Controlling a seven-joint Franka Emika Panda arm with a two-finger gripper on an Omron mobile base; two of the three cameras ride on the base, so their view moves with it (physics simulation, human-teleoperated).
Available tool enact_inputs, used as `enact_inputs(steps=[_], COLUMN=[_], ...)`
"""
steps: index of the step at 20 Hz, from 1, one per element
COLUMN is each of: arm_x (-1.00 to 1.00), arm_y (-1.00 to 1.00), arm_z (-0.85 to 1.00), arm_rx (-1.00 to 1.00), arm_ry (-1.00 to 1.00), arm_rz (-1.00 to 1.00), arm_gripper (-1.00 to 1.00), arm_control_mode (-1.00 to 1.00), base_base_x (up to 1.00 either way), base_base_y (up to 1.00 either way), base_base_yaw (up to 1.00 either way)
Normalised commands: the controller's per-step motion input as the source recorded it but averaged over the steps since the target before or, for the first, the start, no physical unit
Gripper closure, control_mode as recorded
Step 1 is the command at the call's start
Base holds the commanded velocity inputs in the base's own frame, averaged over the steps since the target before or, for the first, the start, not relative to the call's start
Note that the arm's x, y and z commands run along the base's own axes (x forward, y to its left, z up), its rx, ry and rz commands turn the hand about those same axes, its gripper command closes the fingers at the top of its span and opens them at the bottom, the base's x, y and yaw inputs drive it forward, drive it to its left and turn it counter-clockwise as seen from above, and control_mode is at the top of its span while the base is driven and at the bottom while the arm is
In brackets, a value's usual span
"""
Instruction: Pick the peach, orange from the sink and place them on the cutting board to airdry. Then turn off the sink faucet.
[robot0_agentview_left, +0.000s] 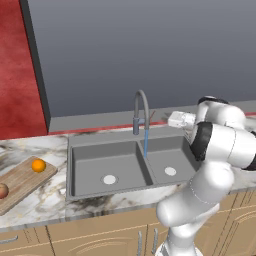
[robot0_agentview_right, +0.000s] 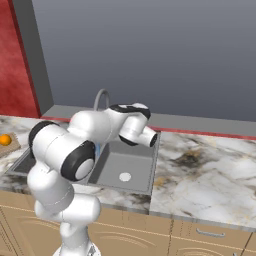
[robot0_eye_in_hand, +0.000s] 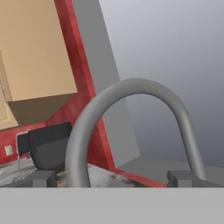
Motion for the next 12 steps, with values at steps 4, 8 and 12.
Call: enact_inputs(steps=[4,8,12], arm_x=[0.28,0.28,0.3], arm_y=[0.0,-0.03,-0.05], arm_z=[-0.14,-0.2,-0.16], arm_rx=[0.0,0.02,0.01], arm_ry=[0.0,0.0,0.0], arm_rz=[0.0,0.0,0.0], arm_gripper=[-1.0,-1.0,-1.0], arm_control_mode=[-1.0,-1.0,-1.0], base_base_x=[0.0,0.0,0.0], base_base_y=[0.0,0.0,0.0], base_base_yaw=[0.0,0.0,0.0])
